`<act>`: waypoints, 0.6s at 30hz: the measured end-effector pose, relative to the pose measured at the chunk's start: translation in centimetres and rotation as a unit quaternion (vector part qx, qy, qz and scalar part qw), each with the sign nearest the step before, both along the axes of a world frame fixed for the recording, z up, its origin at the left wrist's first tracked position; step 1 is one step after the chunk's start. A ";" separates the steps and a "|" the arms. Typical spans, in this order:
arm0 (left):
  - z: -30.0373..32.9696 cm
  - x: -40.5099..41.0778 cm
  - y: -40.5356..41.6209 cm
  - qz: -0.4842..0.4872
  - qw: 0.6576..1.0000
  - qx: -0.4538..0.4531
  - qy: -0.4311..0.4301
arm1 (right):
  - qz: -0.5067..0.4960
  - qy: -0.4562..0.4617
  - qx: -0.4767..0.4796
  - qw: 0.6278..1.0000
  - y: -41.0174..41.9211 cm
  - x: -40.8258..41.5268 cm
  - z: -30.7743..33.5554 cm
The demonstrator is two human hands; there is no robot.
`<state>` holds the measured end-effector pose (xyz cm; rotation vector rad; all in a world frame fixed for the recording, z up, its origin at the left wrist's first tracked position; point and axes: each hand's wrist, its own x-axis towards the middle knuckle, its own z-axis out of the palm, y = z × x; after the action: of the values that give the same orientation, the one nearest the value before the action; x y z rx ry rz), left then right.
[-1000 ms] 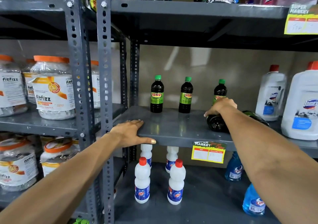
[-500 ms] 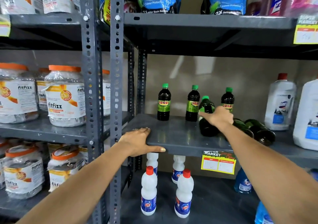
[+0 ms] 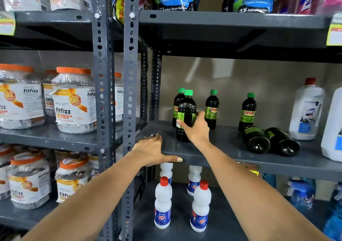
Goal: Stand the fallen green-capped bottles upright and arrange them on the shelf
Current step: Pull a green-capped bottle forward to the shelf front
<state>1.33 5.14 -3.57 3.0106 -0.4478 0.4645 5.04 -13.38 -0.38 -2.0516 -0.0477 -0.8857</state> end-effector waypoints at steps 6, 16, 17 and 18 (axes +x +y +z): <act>0.1 -0.4 0.0 -0.020 1.000 -0.014 -0.018 | 0.131 0.026 0.142 0.981 -0.6 1.0 -0.2; -0.1 -0.6 0.1 -0.030 0.999 -0.026 -0.025 | 0.202 0.051 0.165 0.964 -0.6 2.1 -0.7; -0.1 -0.6 0.1 -0.031 0.999 -0.026 -0.026 | 0.200 0.051 0.162 0.965 -0.6 2.2 -0.8; -0.1 -0.6 0.1 -0.033 0.999 -0.027 -0.028 | 0.189 0.049 0.150 0.969 -0.6 2.2 -0.9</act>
<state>0.74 5.23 -3.70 2.9273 -0.5276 0.5482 7.29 -14.01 -1.24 -1.7222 -0.2288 -0.5173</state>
